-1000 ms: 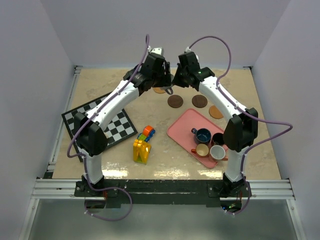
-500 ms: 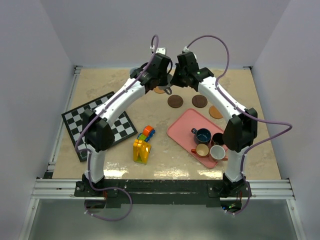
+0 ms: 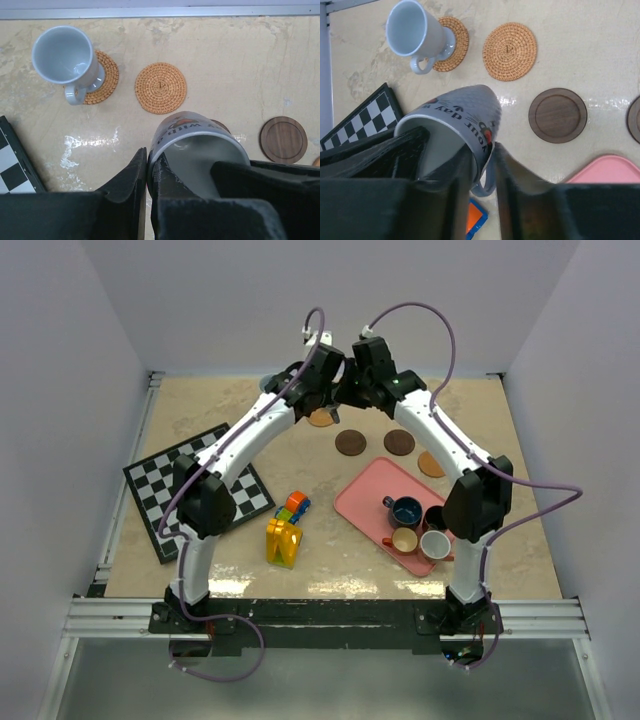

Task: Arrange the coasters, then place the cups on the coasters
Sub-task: Place the cup on the coaster.

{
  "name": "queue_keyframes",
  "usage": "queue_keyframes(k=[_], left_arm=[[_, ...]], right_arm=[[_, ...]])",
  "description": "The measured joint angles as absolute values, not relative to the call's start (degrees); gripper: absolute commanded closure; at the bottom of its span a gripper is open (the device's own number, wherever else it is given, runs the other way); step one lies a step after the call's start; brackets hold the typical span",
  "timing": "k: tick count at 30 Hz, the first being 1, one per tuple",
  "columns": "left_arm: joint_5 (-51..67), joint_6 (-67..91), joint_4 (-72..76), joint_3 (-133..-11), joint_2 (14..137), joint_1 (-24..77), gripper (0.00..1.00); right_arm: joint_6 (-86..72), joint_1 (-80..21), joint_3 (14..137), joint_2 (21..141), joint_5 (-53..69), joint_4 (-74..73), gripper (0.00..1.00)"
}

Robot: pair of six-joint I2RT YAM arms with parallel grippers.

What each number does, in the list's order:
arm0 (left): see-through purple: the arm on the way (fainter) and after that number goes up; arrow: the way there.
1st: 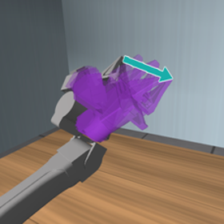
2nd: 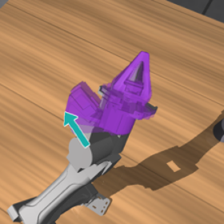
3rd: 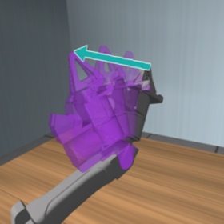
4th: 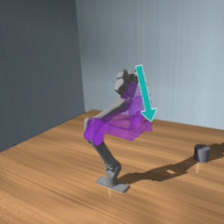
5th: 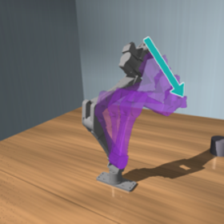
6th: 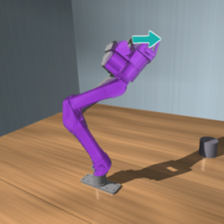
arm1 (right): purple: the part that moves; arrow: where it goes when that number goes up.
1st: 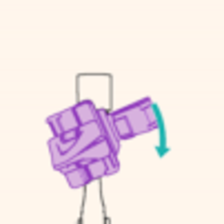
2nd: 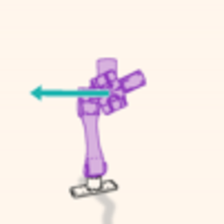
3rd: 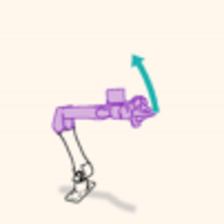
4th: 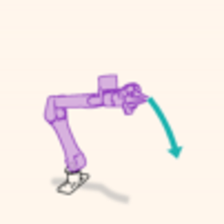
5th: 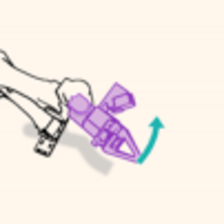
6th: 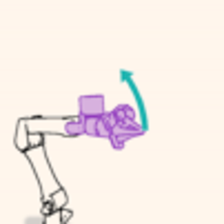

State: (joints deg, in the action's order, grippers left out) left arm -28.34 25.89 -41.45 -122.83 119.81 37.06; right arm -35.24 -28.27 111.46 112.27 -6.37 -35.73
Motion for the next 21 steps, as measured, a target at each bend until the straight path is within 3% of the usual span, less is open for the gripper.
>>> queue_keyframes(k=[2,5,14,21], left_arm=[[-27.81,25.91,-42.13,-123.48,120.29,36.42,1.00],[-25.93,26.02,-43.03,-124.09,120.97,34.92,1.00],[-19.57,25.23,-42.41,-124.29,121.30,27.75,1.00],[-12.51,18.35,-37.41,-125.16,124.57,25.67,1.00]], right_arm=[[-34.89,-28.27,111.90,112.33,-5.13,-35.42,0.50],[-34.37,-28.23,112.79,112.33,-4.12,-34.63,0.40],[-32.95,-27.11,111.85,111.02,-3.49,-33.98,0.37],[-30.04,-18.11,100.47,102.04,3.36,-27.64,0.37]])
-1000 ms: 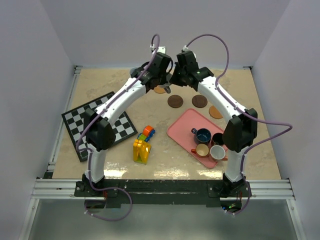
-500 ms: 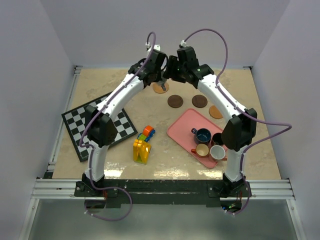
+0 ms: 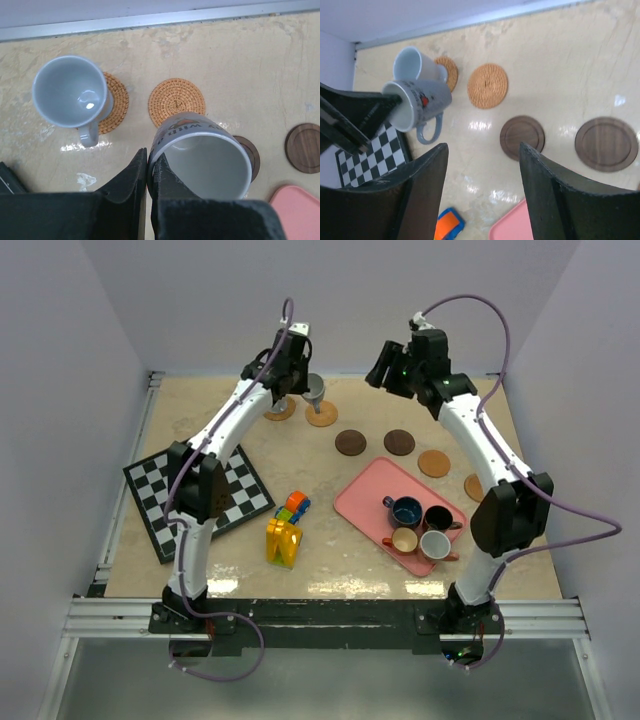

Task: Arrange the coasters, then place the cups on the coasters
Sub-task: Place the cup on the coaster.

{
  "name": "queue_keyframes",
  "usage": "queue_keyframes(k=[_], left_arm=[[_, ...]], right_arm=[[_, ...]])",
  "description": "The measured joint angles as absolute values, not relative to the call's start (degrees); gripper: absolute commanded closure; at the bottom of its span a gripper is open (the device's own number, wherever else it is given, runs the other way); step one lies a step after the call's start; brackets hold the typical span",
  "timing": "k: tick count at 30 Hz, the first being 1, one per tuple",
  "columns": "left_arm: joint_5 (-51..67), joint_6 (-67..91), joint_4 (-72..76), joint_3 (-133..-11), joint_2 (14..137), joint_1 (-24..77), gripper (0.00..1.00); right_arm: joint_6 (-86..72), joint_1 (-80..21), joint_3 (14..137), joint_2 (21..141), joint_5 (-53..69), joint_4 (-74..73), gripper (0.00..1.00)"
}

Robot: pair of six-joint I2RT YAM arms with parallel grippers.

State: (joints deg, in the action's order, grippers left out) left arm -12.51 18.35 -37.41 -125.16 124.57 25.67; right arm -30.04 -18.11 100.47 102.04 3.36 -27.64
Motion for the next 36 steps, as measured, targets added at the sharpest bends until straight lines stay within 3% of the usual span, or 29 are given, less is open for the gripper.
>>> queue_keyframes(k=[7,16,29,36], left_arm=[[-7.55,12.75,-34.92,-127.87,129.78,25.50,1.00],[-6.11,12.45,-33.82,-128.11,131.04,25.12,1.00],[-5.13,14.98,-36.51,-127.44,130.89,25.21,1.00],[-5.98,15.03,-37.45,-126.08,129.25,25.80,1.00]], right_arm=[[-26.59,-17.32,101.65,103.20,8.34,-23.27,0.37],[-22.65,-19.14,111.02,113.27,13.58,-23.24,0.45],[-16.45,-25.82,119.98,123.50,6.39,-26.70,0.53],[-13.37,-26.94,121.51,125.67,0.91,-28.03,0.64]])
